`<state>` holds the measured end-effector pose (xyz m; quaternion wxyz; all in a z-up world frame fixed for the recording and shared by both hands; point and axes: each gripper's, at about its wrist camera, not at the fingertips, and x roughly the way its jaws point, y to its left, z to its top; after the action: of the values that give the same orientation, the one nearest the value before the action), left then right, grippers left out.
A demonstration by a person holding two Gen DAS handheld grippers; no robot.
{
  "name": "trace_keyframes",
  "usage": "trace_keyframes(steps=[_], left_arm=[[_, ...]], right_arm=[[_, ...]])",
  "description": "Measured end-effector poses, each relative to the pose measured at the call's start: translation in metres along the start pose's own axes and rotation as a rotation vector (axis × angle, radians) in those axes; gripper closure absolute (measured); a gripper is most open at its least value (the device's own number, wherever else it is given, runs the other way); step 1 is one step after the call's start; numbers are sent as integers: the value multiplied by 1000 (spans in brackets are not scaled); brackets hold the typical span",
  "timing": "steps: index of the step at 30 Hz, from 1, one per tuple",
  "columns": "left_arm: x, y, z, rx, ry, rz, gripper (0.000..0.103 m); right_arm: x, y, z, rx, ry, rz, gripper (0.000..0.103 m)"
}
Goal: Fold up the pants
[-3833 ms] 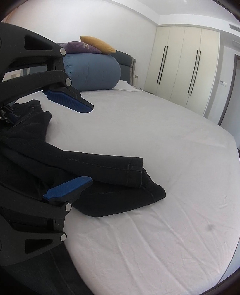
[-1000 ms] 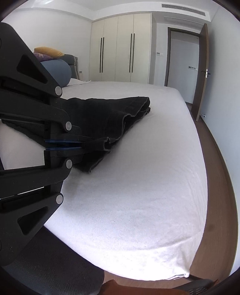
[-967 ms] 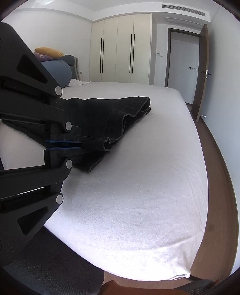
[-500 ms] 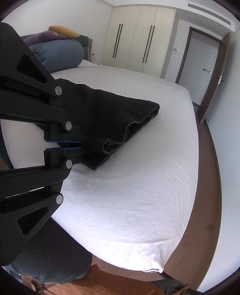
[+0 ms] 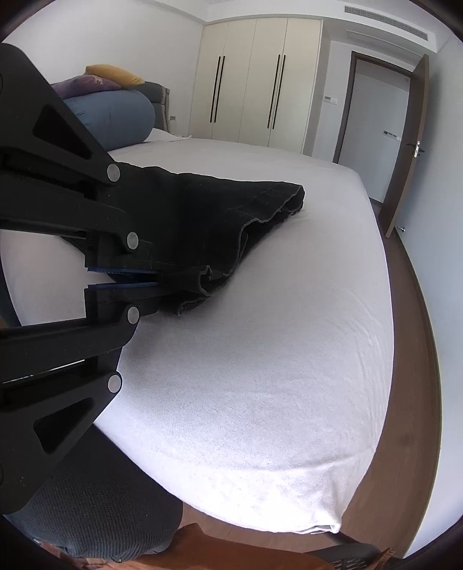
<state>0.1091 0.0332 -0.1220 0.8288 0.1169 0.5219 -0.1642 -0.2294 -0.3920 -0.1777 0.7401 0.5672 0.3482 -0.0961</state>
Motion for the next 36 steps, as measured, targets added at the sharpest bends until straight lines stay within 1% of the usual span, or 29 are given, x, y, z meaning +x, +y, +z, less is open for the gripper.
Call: trace_keyframes(steps=[4, 5, 6, 7, 8, 9, 10, 11, 14, 16, 17, 19, 20, 21, 22, 23, 24, 25, 26, 27, 28, 29, 30, 31, 33, 35, 36], left_arm=[[-4, 2, -7, 7, -2, 6, 35], [-5, 2, -8, 6, -4, 7, 35], [-6, 2, -10, 6, -4, 8, 35], [-6, 2, -11, 8, -5, 10, 35], [-7, 2, -12, 10, -5, 12, 35], [-8, 2, -13, 12, -4, 13, 35], [-9, 2, -15, 15, -2, 15, 35], [-11, 2, -16, 15, -1, 16, 35], [-15, 3, -22, 17, 1, 17, 35], [-17, 3, -25, 18, 2, 20, 35], [-19, 3, -27, 22, 2, 24, 35], [-19, 2, -30, 25, 1, 26, 35], [-21, 3, -33, 20, -1, 22, 35], [-22, 4, -34, 16, -2, 18, 35], [-23, 5, -37, 15, -4, 16, 35], [-23, 5, -38, 18, -5, 17, 35], [-23, 5, -39, 21, -6, 18, 35], [-25, 5, -41, 22, -8, 19, 35], [-26, 5, -43, 22, -10, 18, 35], [-27, 6, -45, 21, -14, 16, 35], [-28, 5, -45, 20, -17, 16, 35], [-29, 5, -47, 21, -20, 18, 35], [-30, 5, -47, 23, -19, 21, 35], [-33, 4, -46, 25, -16, 28, 35], [-44, -2, -42, 36, -16, 56, 36], [-63, -13, -33, 52, -75, 56, 36], [-71, -19, -25, 42, -109, 36, 36]], right_arm=[[-7, -5, 1, 25, 8, 59, 95], [-13, -7, 2, 37, -11, 70, 94], [-22, -9, 5, 43, -46, 62, 88], [-34, -11, 8, 50, -102, 12, 78], [-45, -13, 11, 60, -146, -31, 50], [-56, -14, 14, 78, -190, -56, 33], [-66, -10, 16, 77, -216, -58, 34], [-69, 1, 17, 35, -206, -23, 34], [-51, 56, 6, -140, -95, 56, 34], [-17, 93, -16, -219, 22, 123, 34], [6, 110, -31, -249, 103, 160, 36], [45, 132, -60, -292, 215, 194, 36], [64, 138, -75, -295, 267, 200, 36], [85, 142, -90, -304, 339, 204, 37], [105, 143, -106, -330, 401, 172, 39], [121, 139, -120, -356, 438, 98, 41], [132, 134, -130, -378, 464, 45, 48], [135, 130, -137, -414, 462, 24, 53], [131, 129, -139, -452, 436, 22, 62], [128, 126, -139, -465, 447, 16, 70], [124, 120, -137, -462, 460, 9, 71], [120, 114, -135, -452, 465, 19, 75], [117, 107, -134, -452, 466, 10, 84], [114, 105, -133, -469, 465, -10, 87], [108, 103, -135, -505, 461, -27, 88], [104, 106, -140, -535, 455, -54, 88], [102, 108, -142, -564, 448, -73, 88]])
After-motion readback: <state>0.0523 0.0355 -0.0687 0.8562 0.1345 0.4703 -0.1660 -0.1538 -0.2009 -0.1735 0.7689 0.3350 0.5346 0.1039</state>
